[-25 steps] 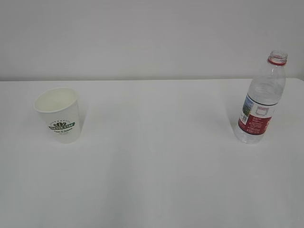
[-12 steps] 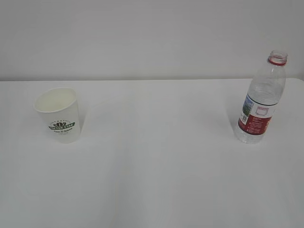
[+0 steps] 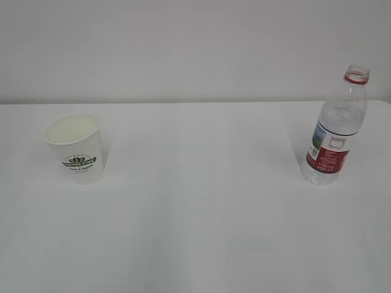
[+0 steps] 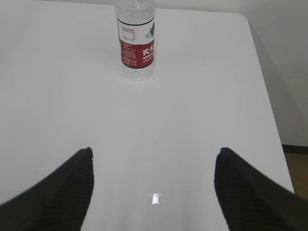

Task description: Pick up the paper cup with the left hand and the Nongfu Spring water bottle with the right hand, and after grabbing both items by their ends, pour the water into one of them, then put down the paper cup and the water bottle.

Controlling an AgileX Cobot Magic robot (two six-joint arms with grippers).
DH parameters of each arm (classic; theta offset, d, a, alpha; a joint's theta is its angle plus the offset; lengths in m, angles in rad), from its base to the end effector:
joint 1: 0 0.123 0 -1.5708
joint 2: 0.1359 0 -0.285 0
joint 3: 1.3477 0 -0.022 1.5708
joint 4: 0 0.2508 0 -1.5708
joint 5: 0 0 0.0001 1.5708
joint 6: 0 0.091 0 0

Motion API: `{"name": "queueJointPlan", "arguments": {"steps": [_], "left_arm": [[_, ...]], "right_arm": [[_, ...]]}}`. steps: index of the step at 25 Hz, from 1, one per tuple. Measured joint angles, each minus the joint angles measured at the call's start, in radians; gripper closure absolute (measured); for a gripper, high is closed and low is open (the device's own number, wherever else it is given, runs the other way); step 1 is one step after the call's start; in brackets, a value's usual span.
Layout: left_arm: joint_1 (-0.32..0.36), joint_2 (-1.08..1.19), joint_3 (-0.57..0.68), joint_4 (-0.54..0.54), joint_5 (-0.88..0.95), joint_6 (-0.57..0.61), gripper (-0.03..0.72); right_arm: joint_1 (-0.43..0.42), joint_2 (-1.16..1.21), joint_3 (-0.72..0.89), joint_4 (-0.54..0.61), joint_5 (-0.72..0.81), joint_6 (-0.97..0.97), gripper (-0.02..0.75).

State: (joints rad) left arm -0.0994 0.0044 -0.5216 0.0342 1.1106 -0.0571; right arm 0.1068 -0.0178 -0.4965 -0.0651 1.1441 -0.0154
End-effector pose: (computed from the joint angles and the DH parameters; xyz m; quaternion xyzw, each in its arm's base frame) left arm -0.0085 0.0037 0.2793 0.0170 0.8614 -0.0227 0.5072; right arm -0.0103 -0.0065 0.2697 -0.0503 0.8688 -0.0099 0.4925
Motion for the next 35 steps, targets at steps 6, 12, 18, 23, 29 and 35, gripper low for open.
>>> {"name": "queueJointPlan", "arguments": {"steps": [6,12,18,23,29,35], "left_arm": [[0.0,0.0,0.0,0.0,0.0,0.0,0.174],[0.0,0.0,0.0,0.0,0.0,0.0,0.174],[0.0,0.0,0.0,0.0,0.0,0.0,0.174],[0.0,0.0,0.0,0.0,0.0,0.0,0.174],[0.0,0.0,0.0,0.0,0.0,0.0,0.174],[0.0,0.0,0.0,0.0,0.0,0.0,0.174]], "right_arm": [[0.0,0.0,0.0,0.0,0.0,0.0,0.15],[0.0,0.0,0.0,0.0,0.0,0.0,0.149],[0.0,0.0,0.0,0.0,0.0,0.0,0.149],[0.0,0.0,0.0,0.0,0.0,0.0,0.15],[0.0,0.0,0.0,0.0,0.0,0.0,0.149],[0.0,0.0,0.0,0.0,0.0,0.0,0.149]]}}
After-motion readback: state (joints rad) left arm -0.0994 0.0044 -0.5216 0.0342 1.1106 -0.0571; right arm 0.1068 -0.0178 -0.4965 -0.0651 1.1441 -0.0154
